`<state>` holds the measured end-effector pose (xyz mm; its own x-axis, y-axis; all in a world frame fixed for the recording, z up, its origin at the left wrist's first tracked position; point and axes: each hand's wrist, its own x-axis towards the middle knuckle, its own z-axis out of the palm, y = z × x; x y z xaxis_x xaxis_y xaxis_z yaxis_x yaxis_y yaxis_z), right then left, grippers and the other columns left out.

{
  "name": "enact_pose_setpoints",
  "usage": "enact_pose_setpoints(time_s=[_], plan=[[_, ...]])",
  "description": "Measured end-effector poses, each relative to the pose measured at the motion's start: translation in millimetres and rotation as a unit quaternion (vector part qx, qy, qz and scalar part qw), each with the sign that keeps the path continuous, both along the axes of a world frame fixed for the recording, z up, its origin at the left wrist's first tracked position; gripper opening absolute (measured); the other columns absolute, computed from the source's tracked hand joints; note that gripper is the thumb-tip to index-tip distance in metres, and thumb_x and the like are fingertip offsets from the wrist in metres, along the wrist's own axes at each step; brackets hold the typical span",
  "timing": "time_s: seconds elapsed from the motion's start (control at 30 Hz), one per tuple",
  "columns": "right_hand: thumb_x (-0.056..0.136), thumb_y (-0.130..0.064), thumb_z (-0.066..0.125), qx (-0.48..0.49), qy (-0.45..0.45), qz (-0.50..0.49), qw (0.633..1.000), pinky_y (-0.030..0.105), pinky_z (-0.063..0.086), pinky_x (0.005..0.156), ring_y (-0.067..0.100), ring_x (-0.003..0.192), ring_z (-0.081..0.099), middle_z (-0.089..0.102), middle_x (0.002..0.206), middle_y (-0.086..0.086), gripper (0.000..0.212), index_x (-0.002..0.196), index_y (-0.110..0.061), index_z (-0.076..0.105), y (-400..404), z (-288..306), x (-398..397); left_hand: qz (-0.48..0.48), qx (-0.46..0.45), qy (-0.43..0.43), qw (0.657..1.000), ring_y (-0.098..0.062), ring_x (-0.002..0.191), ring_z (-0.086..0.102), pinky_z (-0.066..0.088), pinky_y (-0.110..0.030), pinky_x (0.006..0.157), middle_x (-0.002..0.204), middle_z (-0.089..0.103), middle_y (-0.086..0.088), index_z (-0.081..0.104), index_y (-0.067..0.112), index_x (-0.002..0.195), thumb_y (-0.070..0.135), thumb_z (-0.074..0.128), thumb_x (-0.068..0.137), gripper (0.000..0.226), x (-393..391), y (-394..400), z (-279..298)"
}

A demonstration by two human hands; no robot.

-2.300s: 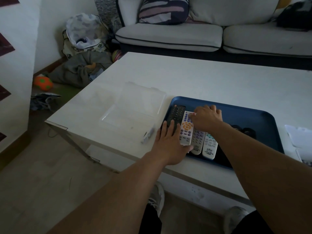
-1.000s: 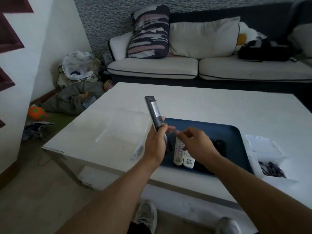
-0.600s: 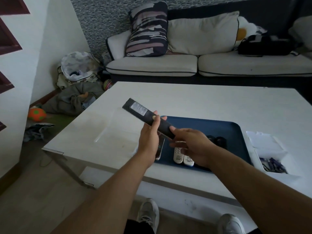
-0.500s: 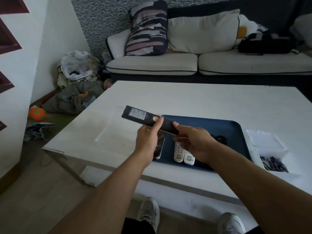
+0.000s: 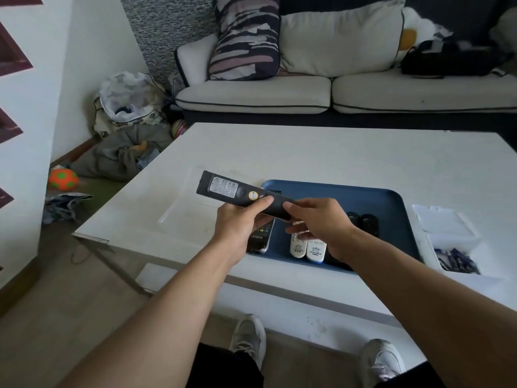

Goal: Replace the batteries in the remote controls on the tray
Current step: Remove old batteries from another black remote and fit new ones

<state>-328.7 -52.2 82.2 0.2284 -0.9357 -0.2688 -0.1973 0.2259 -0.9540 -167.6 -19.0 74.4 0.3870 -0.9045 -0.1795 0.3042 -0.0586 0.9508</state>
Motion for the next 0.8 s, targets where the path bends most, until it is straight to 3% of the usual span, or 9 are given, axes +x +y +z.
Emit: enact_pose_setpoints(time_s=[0.13,0.23,0.37,0.47,0.63,0.8], plan=[[0.083,-0.03,0.082,-0.109,0.116,0.014,0.987,0.031,0.062,0.07,0.015,0.07,0.073,0.075,0.083,-0.003,0.033,0.112,-0.028,0.066,1.7,-4.4,-3.5,-0.005,0.007,-0.051,0.999,-0.023,0.086,0.076,0.061,-0.03,0.073,0.094,0.077,-0.016,0.071,-0.003,0.098,0.001,0.078,0.083,0.017,-4.5,1.4,-4.3],[0.078,-0.03,0.085,-0.182,0.177,0.028,0.967,0.019,0.047,0.058,0.009,0.068,0.065,0.069,0.08,-0.009,0.032,0.105,-0.031,0.069,4.3,-5.1,-5.4,-0.013,0.017,-0.042,0.999,-0.026,0.088,0.076,0.062,-0.033,0.077,0.097,0.077,-0.018,0.071,-0.002,0.101,0.005,0.078,0.084,0.019,-6.1,-0.9,-8.1],[0.081,-0.028,0.082,-0.226,0.254,0.04,0.939,0.018,0.037,0.051,0.007,0.061,0.057,0.065,0.073,-0.009,0.021,0.101,-0.029,0.076,-0.8,-5.9,-9.6,-0.009,0.059,-0.013,0.998,-0.032,0.095,0.075,0.062,-0.038,0.079,0.101,0.075,-0.022,0.071,-0.001,0.103,0.014,0.078,0.087,0.024,0.2,-3.8,-16.9],[0.082,-0.036,0.08,-0.222,0.322,0.085,0.916,0.026,0.044,0.052,0.014,0.059,0.056,0.067,0.071,-0.002,0.015,0.093,-0.027,0.077,-4.5,-7.2,-15.1,0.009,0.118,0.018,0.993,-0.031,0.091,0.076,0.062,-0.038,0.078,0.097,0.077,-0.019,0.069,-0.001,0.103,0.017,0.08,0.085,0.027,10.1,-7.1,-25.7],[0.072,-0.056,0.081,-0.16,0.472,0.209,0.842,0.025,0.045,0.055,0.011,0.068,0.062,0.066,0.074,-0.007,0.039,0.094,-0.024,0.078,-6.0,-16.3,-28.4,0.006,0.179,0.025,0.983,-0.026,0.085,0.075,0.063,-0.035,0.069,0.098,0.076,-0.017,0.065,0.002,0.104,0.01,0.079,0.085,0.024,17.4,-7.7,-44.1],[0.065,-0.064,0.083,-0.141,0.538,0.274,0.784,0.038,0.059,0.078,0.017,0.091,0.066,0.072,0.099,-0.005,0.061,0.109,-0.024,0.072,8.1,-32.7,-28.9,0.013,0.182,0.003,0.983,-0.027,0.085,0.075,0.063,-0.038,0.073,0.098,0.075,-0.017,0.065,0.002,0.105,0.01,0.08,0.084,0.027,15.5,-14.3,-51.7]])
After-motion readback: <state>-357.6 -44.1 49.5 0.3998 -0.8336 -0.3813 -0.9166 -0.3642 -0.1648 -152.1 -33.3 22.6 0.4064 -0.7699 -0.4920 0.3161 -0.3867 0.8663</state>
